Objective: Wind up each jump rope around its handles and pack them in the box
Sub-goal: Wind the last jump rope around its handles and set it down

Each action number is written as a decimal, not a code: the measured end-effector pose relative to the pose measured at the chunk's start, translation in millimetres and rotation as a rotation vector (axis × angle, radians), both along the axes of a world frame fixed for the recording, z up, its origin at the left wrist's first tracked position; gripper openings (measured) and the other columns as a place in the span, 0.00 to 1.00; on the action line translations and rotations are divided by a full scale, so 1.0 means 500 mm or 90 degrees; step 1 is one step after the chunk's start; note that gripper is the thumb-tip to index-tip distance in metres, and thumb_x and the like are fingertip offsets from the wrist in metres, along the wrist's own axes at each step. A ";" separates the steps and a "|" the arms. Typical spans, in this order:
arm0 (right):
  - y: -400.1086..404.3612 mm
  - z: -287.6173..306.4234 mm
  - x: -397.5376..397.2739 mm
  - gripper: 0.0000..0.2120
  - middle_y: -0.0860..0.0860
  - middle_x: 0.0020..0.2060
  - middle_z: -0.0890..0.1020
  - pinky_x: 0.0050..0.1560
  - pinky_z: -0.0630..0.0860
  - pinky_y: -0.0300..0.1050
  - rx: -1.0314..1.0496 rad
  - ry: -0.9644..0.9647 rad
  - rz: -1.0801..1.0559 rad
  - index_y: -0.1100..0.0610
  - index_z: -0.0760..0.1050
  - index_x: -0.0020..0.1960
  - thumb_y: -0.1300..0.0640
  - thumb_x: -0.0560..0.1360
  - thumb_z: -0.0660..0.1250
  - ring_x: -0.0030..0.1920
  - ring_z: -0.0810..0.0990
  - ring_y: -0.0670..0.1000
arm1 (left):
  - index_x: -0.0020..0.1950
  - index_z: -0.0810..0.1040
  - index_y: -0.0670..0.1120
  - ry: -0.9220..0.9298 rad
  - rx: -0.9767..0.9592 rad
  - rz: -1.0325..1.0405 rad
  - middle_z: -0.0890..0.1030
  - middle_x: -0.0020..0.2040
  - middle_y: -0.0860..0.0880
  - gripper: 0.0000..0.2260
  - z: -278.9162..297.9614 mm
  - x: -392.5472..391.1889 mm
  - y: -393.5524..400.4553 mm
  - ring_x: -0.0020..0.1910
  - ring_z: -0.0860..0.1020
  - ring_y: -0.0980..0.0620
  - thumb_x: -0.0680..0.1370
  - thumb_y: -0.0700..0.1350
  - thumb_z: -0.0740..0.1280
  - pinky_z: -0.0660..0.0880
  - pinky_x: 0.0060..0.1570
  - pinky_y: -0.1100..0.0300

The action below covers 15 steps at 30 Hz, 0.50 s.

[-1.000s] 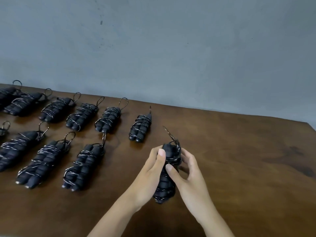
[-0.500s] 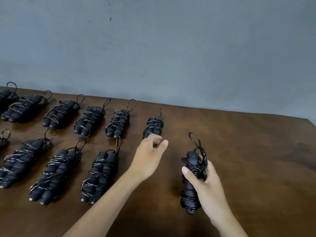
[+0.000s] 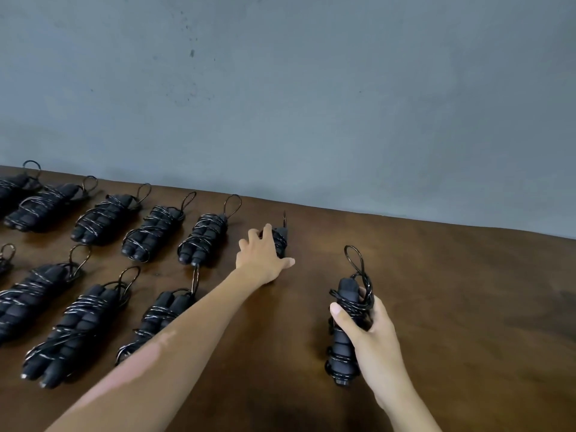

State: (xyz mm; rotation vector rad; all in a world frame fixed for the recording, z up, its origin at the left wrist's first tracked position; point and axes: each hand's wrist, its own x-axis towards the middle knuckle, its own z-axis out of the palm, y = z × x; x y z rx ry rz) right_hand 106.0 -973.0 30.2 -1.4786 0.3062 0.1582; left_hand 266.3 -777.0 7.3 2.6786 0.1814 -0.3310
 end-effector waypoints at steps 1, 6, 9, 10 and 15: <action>-0.009 -0.007 0.007 0.13 0.47 0.30 0.70 0.29 0.68 0.42 -0.008 -0.005 0.001 0.48 0.74 0.57 0.52 0.75 0.75 0.26 0.66 0.49 | 0.85 0.48 0.50 0.001 0.024 0.003 0.60 0.80 0.41 0.47 -0.006 0.007 -0.005 0.76 0.63 0.34 0.76 0.63 0.73 0.70 0.69 0.42; -0.042 -0.023 0.023 0.13 0.52 0.32 0.65 0.30 0.64 0.43 0.050 0.024 0.016 0.51 0.73 0.56 0.54 0.76 0.75 0.28 0.61 0.52 | 0.79 0.57 0.49 -0.025 0.028 0.046 0.65 0.73 0.40 0.38 -0.022 0.021 -0.007 0.68 0.69 0.36 0.76 0.53 0.76 0.76 0.60 0.45; -0.053 -0.024 0.032 0.14 0.53 0.32 0.64 0.30 0.63 0.43 0.063 0.034 0.025 0.52 0.73 0.56 0.55 0.76 0.75 0.29 0.60 0.52 | 0.76 0.60 0.46 -0.001 -0.064 0.102 0.68 0.68 0.39 0.37 -0.023 0.019 0.005 0.61 0.75 0.36 0.74 0.51 0.76 0.79 0.54 0.45; -0.054 -0.023 0.035 0.13 0.54 0.33 0.63 0.30 0.63 0.44 0.067 0.037 0.029 0.53 0.73 0.56 0.55 0.76 0.75 0.29 0.59 0.52 | 0.76 0.60 0.46 0.010 -0.114 0.127 0.70 0.67 0.39 0.37 -0.024 0.015 0.012 0.58 0.77 0.36 0.74 0.51 0.76 0.79 0.53 0.46; -0.043 -0.023 0.055 0.13 0.53 0.34 0.72 0.31 0.70 0.46 0.004 0.001 0.045 0.48 0.76 0.56 0.52 0.75 0.75 0.31 0.68 0.53 | 0.77 0.59 0.47 0.058 -0.408 0.238 0.78 0.59 0.43 0.38 -0.013 -0.042 0.039 0.53 0.81 0.42 0.74 0.47 0.77 0.83 0.54 0.45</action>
